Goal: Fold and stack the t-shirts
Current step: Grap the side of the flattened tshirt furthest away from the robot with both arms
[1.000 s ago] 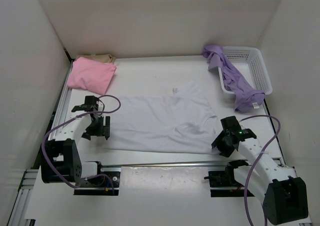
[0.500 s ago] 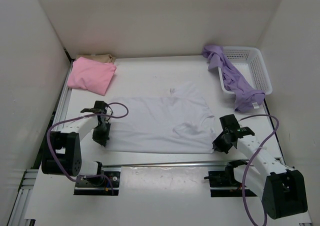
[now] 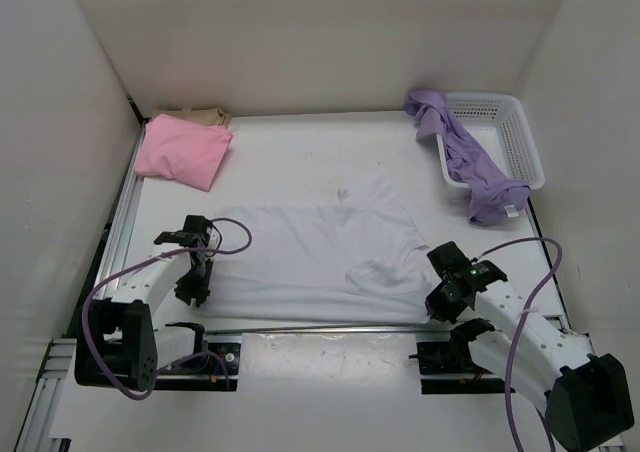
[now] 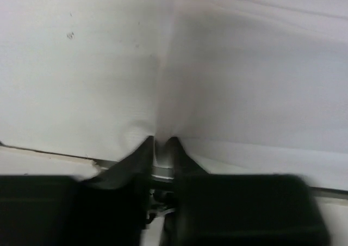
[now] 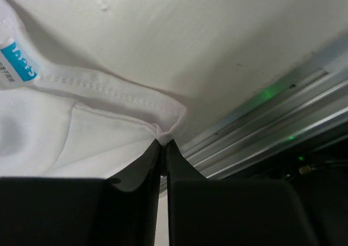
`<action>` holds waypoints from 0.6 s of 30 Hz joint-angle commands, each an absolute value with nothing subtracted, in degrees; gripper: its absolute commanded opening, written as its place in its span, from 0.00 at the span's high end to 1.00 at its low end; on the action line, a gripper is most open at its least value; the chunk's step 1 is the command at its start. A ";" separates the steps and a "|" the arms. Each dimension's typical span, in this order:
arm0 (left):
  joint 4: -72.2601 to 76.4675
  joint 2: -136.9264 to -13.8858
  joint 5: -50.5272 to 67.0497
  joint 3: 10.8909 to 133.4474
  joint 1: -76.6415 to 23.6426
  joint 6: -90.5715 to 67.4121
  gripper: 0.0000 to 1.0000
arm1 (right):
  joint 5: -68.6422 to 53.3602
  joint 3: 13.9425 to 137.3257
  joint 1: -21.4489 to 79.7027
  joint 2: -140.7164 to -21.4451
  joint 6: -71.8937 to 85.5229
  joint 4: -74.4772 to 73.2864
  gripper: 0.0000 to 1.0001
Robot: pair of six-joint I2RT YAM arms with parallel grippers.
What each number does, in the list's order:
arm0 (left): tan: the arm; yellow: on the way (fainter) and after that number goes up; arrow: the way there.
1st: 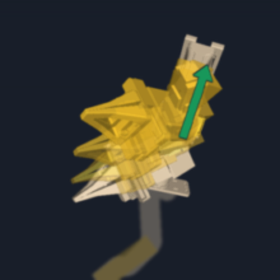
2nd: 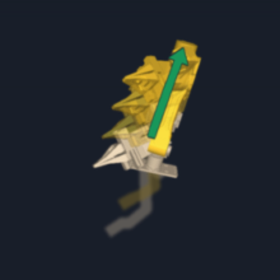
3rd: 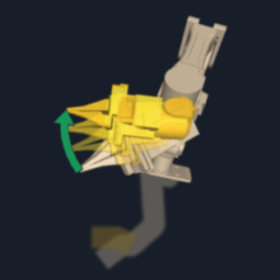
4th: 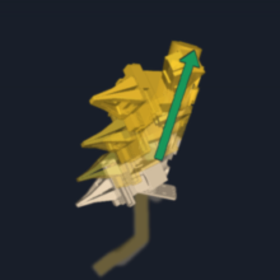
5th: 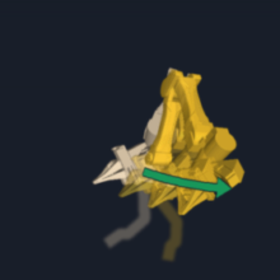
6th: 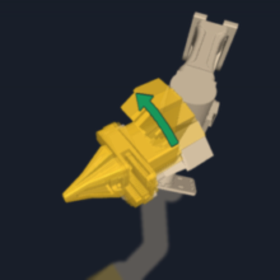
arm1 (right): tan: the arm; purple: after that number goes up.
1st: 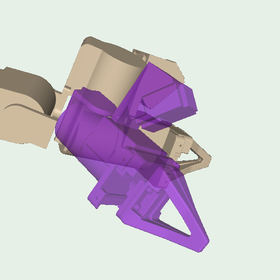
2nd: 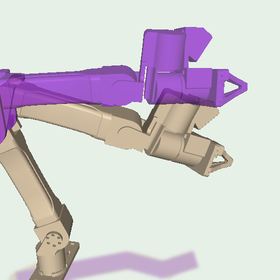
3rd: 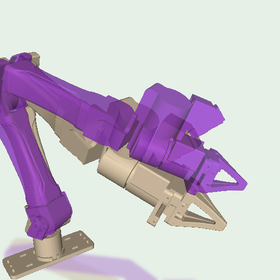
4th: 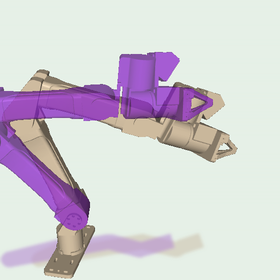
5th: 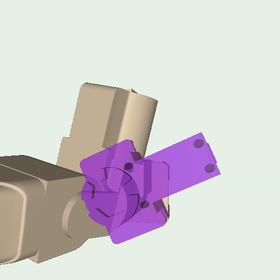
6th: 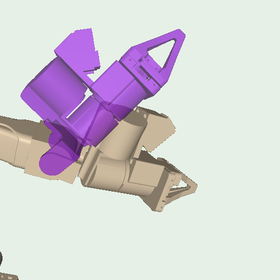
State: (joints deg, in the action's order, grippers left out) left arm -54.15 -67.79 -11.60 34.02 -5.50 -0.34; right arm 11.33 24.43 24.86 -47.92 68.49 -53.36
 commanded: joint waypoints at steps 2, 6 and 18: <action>-56.87 -67.15 -16.17 32.87 -5.54 0.00 0.56 | 18.10 25.48 26.81 -48.25 74.44 -60.29 0.65; -58.18 -67.15 -18.36 33.48 -5.54 0.00 0.16 | 18.63 30.39 27.33 -50.97 68.93 -58.64 0.37; -46.32 -86.37 -11.87 71.23 -1.49 0.00 0.11 | 11.70 87.68 24.37 -95.15 25.50 -48.08 0.26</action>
